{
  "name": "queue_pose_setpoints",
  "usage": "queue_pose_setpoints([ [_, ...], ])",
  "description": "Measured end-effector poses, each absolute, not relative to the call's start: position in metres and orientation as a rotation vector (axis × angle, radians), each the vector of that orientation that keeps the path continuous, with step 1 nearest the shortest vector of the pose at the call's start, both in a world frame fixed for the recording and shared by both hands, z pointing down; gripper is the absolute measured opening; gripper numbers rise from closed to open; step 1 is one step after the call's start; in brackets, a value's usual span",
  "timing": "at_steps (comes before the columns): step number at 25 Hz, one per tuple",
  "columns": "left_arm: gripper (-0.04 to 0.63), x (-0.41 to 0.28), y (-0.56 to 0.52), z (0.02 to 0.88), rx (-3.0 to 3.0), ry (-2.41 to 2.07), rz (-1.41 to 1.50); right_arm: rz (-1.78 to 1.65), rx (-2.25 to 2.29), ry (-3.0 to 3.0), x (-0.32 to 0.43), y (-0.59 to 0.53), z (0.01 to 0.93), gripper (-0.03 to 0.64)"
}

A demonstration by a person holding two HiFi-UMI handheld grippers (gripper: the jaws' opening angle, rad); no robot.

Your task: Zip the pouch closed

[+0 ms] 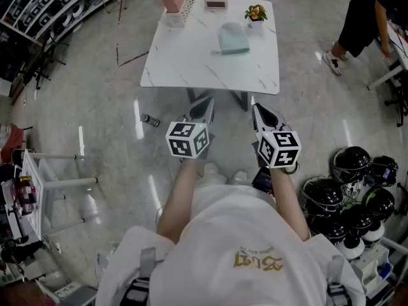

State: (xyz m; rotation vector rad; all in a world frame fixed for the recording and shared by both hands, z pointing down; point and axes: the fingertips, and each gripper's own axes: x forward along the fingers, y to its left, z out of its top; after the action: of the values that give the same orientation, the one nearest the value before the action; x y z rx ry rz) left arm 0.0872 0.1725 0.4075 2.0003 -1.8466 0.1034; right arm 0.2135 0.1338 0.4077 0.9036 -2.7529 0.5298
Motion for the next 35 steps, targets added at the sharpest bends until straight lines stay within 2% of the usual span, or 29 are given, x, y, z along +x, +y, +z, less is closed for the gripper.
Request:
queue_pose_setpoints([
  [18, 0.019, 0.095, 0.179, 0.409, 1.976, -1.86, 0.052, 0.574, 0.92, -2.77, 0.233, 0.13, 0.409, 0.012],
  [20, 0.102, 0.096, 0.179, 0.407, 1.986, -1.832, 0.012, 0.601, 0.941, -2.773, 0.233, 0.126, 0.409, 0.021],
  [22, 0.158, 0.092, 0.179, 0.404, 1.984, -1.818, -0.033, 0.637, 0.918, -2.774, 0.227, 0.125, 0.411, 0.13],
  [27, 0.195, 0.078, 0.179, 0.411, 1.949, -1.838, 0.007, 0.651, 0.887, -2.766, 0.212, 0.122, 0.416, 0.158],
  [35, 0.192, 0.045, 0.149, 0.422, 1.948, -1.822, 0.059, 0.654, 0.931, -2.737, 0.183, 0.094, 0.422, 0.161],
])
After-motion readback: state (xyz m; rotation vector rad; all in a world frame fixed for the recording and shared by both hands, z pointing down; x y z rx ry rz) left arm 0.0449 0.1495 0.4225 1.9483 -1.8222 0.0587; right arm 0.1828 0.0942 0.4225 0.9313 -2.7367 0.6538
